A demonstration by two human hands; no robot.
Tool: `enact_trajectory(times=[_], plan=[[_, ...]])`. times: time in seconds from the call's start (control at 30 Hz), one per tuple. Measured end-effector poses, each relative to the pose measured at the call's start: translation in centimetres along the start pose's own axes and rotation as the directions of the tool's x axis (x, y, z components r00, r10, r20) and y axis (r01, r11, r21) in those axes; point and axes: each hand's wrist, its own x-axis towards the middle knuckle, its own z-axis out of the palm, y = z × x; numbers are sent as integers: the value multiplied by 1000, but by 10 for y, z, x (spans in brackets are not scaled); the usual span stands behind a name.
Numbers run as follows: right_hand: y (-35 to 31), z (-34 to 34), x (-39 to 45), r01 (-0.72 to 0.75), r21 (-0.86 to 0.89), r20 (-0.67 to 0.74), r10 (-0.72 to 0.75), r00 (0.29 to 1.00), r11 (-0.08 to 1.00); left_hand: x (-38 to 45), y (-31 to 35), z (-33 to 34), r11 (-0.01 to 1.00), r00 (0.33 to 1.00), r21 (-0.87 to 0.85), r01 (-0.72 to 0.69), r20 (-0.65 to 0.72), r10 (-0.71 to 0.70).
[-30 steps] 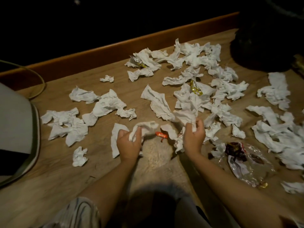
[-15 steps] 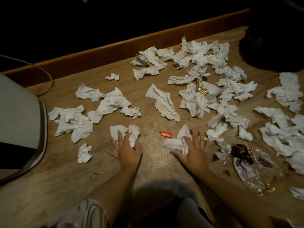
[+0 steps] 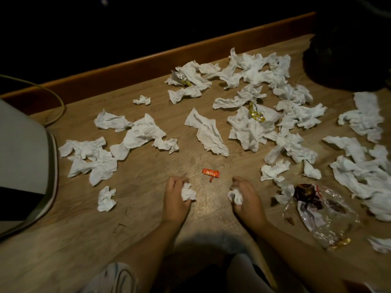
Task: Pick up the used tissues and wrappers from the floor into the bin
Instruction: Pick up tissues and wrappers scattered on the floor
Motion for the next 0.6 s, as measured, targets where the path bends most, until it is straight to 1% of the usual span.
enact_trajectory(times=[0.07, 0.13, 0.2, 0.27, 0.4, 0.5, 0.6], plan=[[-10, -5, 10, -36, 12, -64, 37, 997, 999, 6, 11, 3, 997, 999, -68, 25, -22, -27], [-20, -15, 26, -59, 35, -118, 63, 991, 998, 18, 29, 5, 987, 995, -141, 76, -47, -83], [-29, -30, 44, -35, 53, -200, 45, 979, 998, 34, 53, 4, 978, 992, -185, 101, -54, -113], [-37, -50, 62, -3, 83, -288, 27, 957, 997, 51, 80, 3, 970, 996, -236, 58, -58, -73], [-50, -96, 96, -26, 231, -412, 122, 903, 973, 88, 133, 1, 936, 999, -350, 49, 7, -50], [-49, -120, 121, -48, 224, -459, 149, 876, 973, 117, 164, 11, 939, 996, -336, 71, 69, -50], [-43, -144, 143, -38, 171, -491, 119, 863, 984, 144, 198, 24, 936, 997, -352, 21, 75, 6]])
